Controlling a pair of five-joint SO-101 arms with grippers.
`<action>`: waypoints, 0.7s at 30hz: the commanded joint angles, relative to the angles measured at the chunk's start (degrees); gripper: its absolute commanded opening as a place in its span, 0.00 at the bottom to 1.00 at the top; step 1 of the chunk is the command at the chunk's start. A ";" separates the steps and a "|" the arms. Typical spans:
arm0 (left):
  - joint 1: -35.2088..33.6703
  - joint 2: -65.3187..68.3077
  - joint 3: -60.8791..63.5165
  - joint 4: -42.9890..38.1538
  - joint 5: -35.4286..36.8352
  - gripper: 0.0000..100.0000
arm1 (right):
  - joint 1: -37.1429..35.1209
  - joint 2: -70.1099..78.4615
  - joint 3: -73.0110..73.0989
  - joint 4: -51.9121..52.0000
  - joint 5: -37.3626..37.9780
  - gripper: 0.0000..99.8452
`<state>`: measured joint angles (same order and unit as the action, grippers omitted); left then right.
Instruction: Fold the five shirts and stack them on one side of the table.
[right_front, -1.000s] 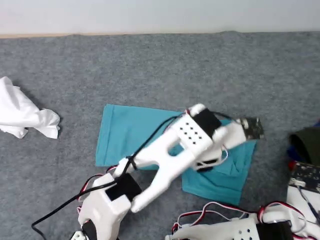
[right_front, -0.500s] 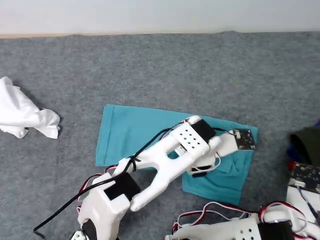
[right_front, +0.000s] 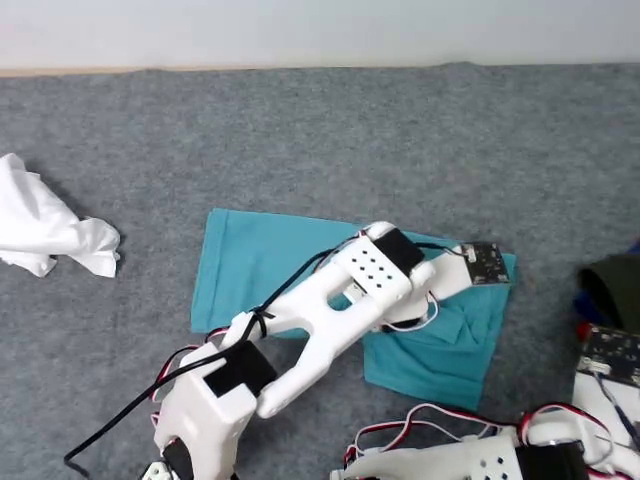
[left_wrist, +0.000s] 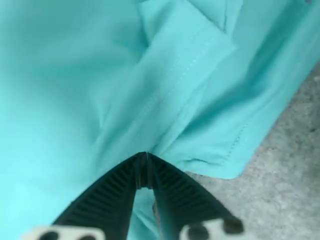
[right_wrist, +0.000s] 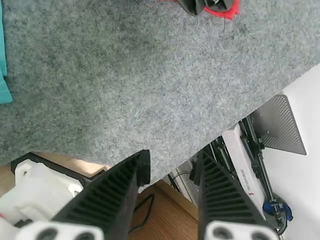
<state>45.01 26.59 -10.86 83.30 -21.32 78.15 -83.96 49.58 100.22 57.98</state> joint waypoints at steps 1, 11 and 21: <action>-1.76 -3.60 -3.03 -1.14 0.09 0.00 | 0.22 -0.22 -0.26 1.98 0.44 0.15; -3.60 -3.69 -6.55 1.05 0.18 0.00 | 0.22 -0.22 -0.26 1.98 0.35 0.15; -6.15 -4.13 -10.86 -3.08 -0.09 0.00 | 0.57 -0.22 -0.26 1.98 0.44 0.15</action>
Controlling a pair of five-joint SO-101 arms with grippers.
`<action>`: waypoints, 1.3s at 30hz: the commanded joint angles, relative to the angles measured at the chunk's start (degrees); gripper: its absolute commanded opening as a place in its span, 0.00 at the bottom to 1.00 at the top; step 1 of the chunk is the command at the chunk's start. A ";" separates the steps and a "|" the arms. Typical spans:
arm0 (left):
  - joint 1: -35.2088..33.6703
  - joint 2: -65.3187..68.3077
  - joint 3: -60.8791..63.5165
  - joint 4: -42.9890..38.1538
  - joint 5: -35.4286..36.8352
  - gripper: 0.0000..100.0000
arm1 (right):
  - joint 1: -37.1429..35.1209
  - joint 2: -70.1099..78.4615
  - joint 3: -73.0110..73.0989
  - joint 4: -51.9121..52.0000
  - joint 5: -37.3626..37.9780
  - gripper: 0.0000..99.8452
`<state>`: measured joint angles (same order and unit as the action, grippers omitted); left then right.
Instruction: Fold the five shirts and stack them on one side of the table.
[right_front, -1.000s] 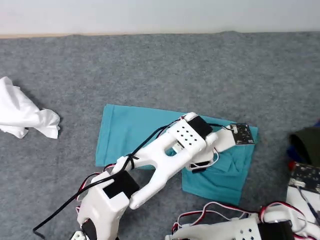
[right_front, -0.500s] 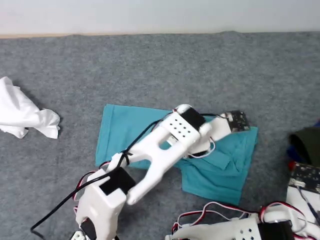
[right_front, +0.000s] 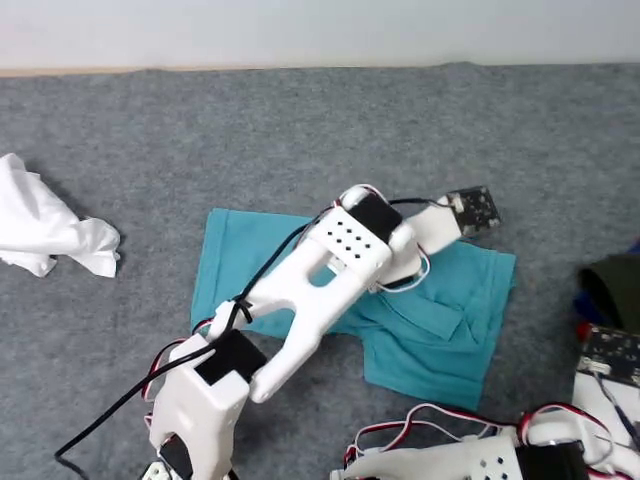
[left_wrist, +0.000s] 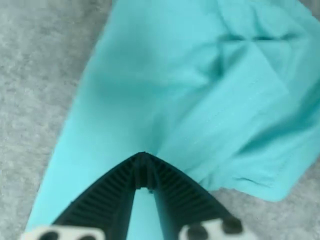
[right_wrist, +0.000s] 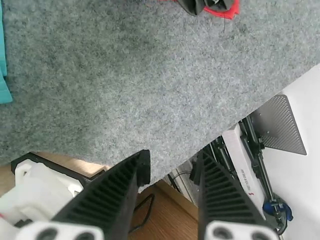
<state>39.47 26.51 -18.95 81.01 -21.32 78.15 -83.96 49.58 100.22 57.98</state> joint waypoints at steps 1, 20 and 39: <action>-0.26 -4.22 -3.56 0.88 -0.09 0.00 | 0.57 -0.22 -0.26 1.98 0.44 0.15; 11.43 3.16 0.84 8.44 -0.09 0.00 | 0.57 -0.22 -0.26 1.98 0.44 0.15; 2.73 21.98 -35.56 15.21 -0.18 0.00 | 0.31 -0.22 1.93 1.98 0.44 0.15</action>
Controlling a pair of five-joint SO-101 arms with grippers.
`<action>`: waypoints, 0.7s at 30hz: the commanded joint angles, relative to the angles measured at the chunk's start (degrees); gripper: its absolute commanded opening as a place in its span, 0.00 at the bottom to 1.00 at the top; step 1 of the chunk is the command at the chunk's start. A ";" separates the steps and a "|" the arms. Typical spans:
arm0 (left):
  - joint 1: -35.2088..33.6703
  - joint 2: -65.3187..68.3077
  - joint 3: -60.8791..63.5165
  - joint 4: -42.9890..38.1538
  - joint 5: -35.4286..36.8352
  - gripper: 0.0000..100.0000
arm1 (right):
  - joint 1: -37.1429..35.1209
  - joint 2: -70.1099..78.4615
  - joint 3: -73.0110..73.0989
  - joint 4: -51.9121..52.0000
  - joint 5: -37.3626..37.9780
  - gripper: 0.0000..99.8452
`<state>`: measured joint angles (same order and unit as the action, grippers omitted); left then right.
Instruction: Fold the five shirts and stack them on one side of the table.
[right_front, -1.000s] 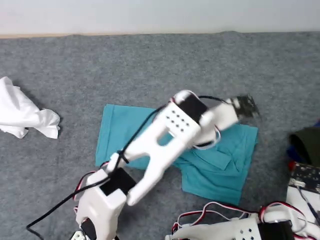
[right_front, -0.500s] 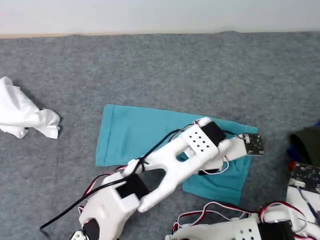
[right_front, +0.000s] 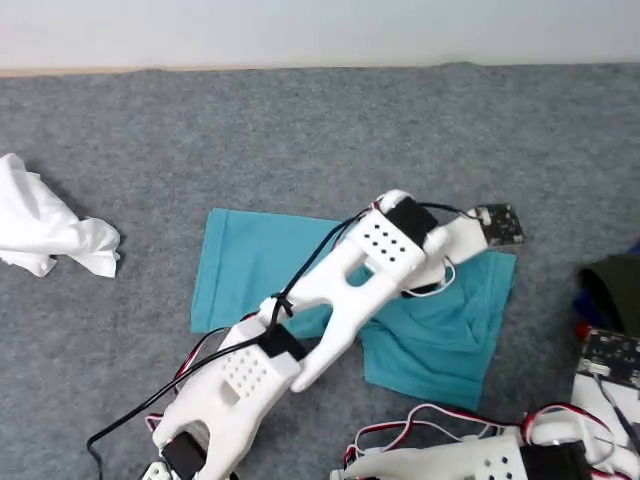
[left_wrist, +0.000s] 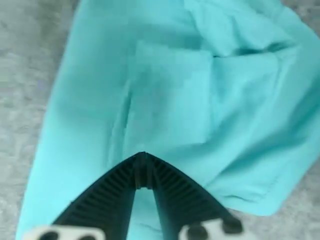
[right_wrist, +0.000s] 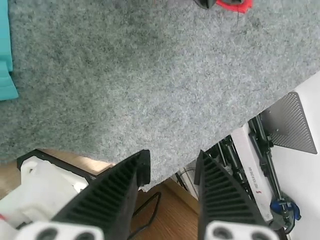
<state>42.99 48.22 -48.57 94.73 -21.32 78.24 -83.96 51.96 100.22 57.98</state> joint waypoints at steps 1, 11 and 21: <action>-0.97 0.79 -7.34 2.20 -0.18 0.00 | 0.22 -0.22 -0.44 1.98 0.44 0.15; -1.32 -5.45 -12.00 5.80 3.69 0.00 | -0.04 -0.22 -0.62 1.27 1.76 0.15; -11.60 -25.23 -5.41 5.80 13.54 0.00 | -16.40 0.40 -0.62 1.54 5.71 0.15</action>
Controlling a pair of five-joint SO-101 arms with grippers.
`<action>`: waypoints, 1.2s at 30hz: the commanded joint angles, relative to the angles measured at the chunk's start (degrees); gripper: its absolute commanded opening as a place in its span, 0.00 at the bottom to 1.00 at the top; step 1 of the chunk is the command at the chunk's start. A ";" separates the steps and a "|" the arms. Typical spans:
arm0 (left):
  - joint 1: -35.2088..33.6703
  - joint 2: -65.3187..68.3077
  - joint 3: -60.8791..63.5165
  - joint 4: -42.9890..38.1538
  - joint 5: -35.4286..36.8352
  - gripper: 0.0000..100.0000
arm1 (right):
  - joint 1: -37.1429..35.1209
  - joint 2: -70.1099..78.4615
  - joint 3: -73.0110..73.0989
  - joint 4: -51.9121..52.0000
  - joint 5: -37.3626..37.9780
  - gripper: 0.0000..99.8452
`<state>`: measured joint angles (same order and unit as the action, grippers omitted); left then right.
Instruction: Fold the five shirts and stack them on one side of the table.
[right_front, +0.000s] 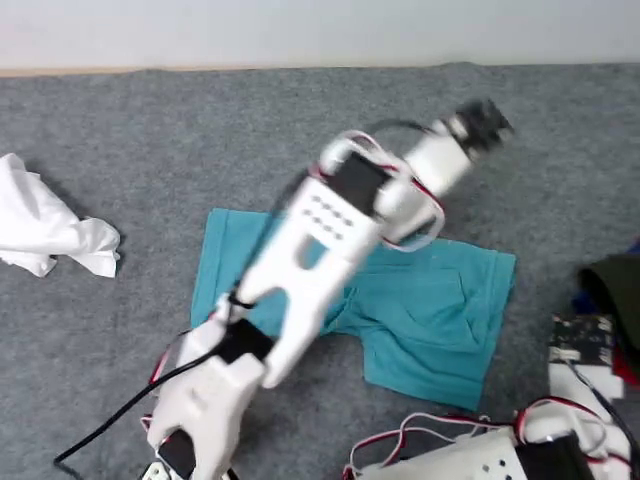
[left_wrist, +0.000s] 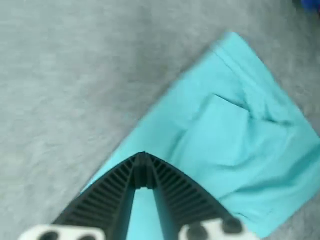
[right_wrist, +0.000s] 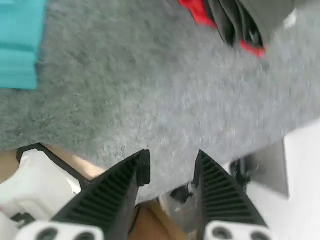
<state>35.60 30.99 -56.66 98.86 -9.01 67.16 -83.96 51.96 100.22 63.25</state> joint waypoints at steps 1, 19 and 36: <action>-6.15 -10.02 4.62 1.67 1.23 0.00 | -7.52 0.48 -0.53 1.63 -0.26 0.15; -41.23 -37.10 28.00 1.49 2.73 0.00 | -46.99 38.81 -9.05 -6.02 -25.49 0.12; -41.58 -47.30 57.98 -11.34 2.46 0.00 | -55.43 66.59 -14.24 -23.16 -29.98 0.25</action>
<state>-5.71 -12.79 -1.63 90.86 -6.81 12.31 -19.52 42.73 77.80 33.80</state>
